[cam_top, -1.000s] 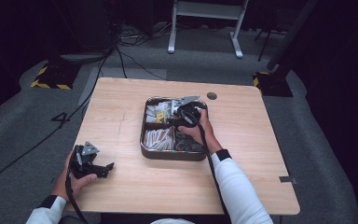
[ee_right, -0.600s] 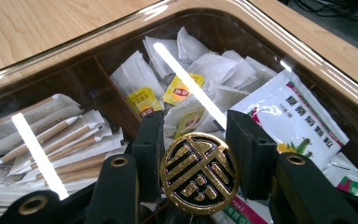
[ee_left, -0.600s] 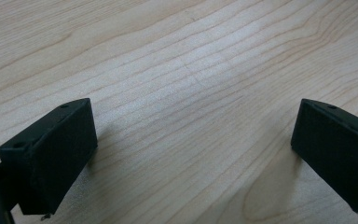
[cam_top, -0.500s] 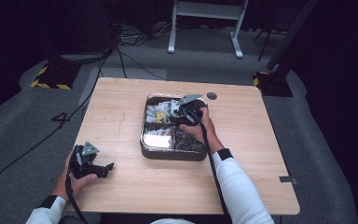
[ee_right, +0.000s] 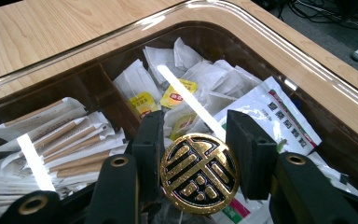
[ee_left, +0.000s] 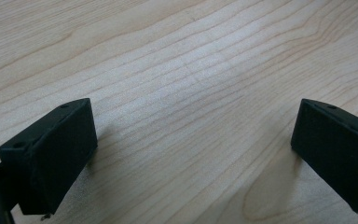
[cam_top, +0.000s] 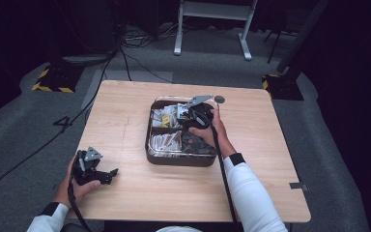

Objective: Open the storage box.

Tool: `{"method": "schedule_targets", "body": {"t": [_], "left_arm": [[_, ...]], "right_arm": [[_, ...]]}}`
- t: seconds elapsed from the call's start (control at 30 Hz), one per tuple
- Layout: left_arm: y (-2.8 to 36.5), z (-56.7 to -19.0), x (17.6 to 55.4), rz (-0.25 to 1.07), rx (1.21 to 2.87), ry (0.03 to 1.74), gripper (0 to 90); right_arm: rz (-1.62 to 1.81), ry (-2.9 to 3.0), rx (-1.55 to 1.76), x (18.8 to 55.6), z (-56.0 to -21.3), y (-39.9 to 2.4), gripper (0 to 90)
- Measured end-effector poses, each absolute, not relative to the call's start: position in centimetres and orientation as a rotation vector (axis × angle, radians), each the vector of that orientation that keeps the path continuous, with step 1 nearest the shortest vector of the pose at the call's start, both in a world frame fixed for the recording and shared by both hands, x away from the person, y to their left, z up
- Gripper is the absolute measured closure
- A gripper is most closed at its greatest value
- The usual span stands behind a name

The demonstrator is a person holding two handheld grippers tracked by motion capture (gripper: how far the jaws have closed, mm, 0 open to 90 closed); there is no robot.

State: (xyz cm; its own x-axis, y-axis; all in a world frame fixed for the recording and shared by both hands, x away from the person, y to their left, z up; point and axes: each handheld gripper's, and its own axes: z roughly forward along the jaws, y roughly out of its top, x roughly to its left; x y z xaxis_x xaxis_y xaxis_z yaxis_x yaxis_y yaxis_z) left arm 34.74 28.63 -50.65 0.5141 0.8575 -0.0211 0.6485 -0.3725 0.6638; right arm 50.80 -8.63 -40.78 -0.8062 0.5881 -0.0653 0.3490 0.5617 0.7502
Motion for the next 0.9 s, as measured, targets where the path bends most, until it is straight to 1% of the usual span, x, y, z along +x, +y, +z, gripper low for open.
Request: {"method": "schedule_targets", "body": {"t": [0.7,0.9], "left_arm": [[28.6,-50.7,34.7,0.438,2.138,1.224,0.5],[28.6,-50.7,34.7,0.437,2.136,1.227,0.5]], "right_arm": [[1.117,2.464,0.777,49.4,-38.7,-12.8,59.2],[1.117,2.438,0.801,48.8,-38.4,-15.1,59.2]]}}
